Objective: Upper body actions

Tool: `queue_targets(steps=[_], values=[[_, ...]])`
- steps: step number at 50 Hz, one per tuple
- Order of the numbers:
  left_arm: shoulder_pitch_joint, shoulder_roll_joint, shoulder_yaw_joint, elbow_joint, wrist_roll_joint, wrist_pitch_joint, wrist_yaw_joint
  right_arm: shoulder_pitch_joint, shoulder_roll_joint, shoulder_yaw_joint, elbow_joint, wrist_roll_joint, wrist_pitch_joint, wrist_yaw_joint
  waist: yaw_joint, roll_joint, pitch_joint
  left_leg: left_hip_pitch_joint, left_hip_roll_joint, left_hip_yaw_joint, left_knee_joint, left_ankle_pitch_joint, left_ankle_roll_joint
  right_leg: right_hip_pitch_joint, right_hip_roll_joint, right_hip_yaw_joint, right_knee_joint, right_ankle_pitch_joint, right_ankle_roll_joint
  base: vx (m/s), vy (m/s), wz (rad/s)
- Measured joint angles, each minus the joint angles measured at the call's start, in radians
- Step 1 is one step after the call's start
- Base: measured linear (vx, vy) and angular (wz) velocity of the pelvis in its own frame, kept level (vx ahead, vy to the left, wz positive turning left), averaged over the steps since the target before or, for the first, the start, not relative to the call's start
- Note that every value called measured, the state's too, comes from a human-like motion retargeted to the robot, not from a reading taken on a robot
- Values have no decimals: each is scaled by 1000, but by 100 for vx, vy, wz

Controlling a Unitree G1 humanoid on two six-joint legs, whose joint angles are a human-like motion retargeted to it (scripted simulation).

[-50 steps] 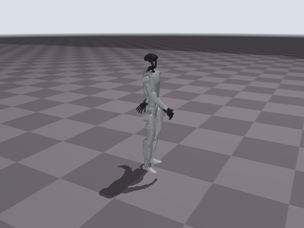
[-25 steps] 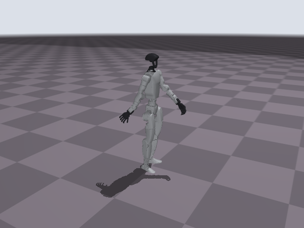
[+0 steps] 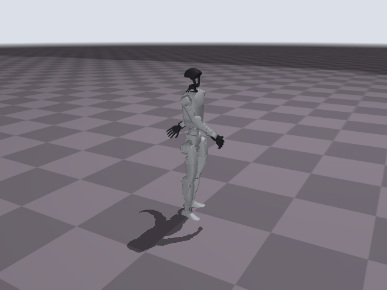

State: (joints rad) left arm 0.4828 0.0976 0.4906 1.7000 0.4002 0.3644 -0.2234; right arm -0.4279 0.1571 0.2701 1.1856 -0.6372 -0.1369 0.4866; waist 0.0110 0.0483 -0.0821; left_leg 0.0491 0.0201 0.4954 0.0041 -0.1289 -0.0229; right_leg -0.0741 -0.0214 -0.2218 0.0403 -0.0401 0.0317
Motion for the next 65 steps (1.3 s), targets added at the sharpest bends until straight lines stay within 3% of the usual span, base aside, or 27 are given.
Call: queue_targets(steps=[5, 10, 15, 18, 20, 24, 31, 37, 41, 47, 53, 59, 65], values=[[-72, -1, -11, 0, -71, 0, 30, 57, -41, 49, -81, -58, -101, -81, -7, -14, -4, -9, -5, -18, 3, 5, 2, 8, -8, -17, -4, -4, 0, 1, -1, 11], [-309, -8, -84, 0, -122, -57, 46, 165, -114, 29, 72, -198, -58, -245, 2, -25, -17, -28, -12, -43, 12, 11, 7, 21, -18, -55, -14, -7, 2, 0, 2, 24], [-575, -38, -191, -75, -121, -103, 8, 226, -220, -99, 514, -224, 190, -343, 19, -44, -13, -37, -23, -92, 26, 17, 17, 56, -31, -102, -25, -15, 9, -1, 3, 49], [-714, -69, -253, -143, -95, -136, -44, 369, -305, -155, 514, -112, 385, -330, 45, -58, -4, -40, -30, -109, 32, 17, 21, 71, -40, -123, -28, -18, 14, 0, 3, 31], [-777, -92, -286, -207, -72, -161, -76, 449, -328, -217, 514, -1, 414, -415, 56, -66, -1, -43, -35, -117, 35, 17, 23, 76, -46, -133, -29, -19, 18, 2, 2, 20], [-824, -109, -345, -375, -42, -239, -76, 540, -358, -353, 514, 135, 296, -509, 32, -70, -15, -51, -40, -119, 36, 13, 22, 72, -54, -140, -30, -21, 23, 0, 0, 0], [-767, -79, -347, -490, -74, -305, 4, 530, -376, -417, 514, 130, 326, -465, -40, -27, -49, -50, -30, -75, 25, 1, 23, 40, -39, -105, -24, -13, 22, 2, 5, -33], [-678, -59, -302, -329, -62, -224, -86, 465, -299, -403, 512, 90, 253, -526, -59, -16, -47, -27, -25, -43, 15, -5, 22, 34, -24, -72, -18, -11, 15, 1, -3, -27], [-632, -22, -260, -159, -54, -176, -126, 441, -223, -360, 439, 48, 158, -629, -66, -13, -47, -23, -21, -30, 10, -4, 19, 24, -19, -56, -14, -9, 12, 0, 0, 0], [-532, 7, -171, -29, -62, -108, 6, 399, -182, -230, 322, -104, 52, -661, -68, -11, -57, -30, -16, -17, 6, -1, 14, 4, -14, -43, -12, -6, 8, 0, 0, 0], [-432, -5, -81, -44, -88, -120, 14, 340, -202, -198, 325, -176, 78, -496, -56, -16, -75, -48, -18, -23, 6, 2, 11, -12, -18, -42, -12, -6, 6, 0, 0, 0], [-408, -16, -74, -39, -88, -115, 27, 303, -233, -263, 433, -125, 237, -295, -38, -29, -90, -69, -25, -60, 16, 8, 12, -5, -31, -68, -16, -15, 9, -1, 2, 33], [-442, -29, -151, -35, -24, -101, 1, 337, -254, -302, 491, -49, 284, -316, -34, -35, -88, -83, -48, -133, 23, 14, 35, 29, -34, -131, -25, -31, 12, 0, 0, 61]])
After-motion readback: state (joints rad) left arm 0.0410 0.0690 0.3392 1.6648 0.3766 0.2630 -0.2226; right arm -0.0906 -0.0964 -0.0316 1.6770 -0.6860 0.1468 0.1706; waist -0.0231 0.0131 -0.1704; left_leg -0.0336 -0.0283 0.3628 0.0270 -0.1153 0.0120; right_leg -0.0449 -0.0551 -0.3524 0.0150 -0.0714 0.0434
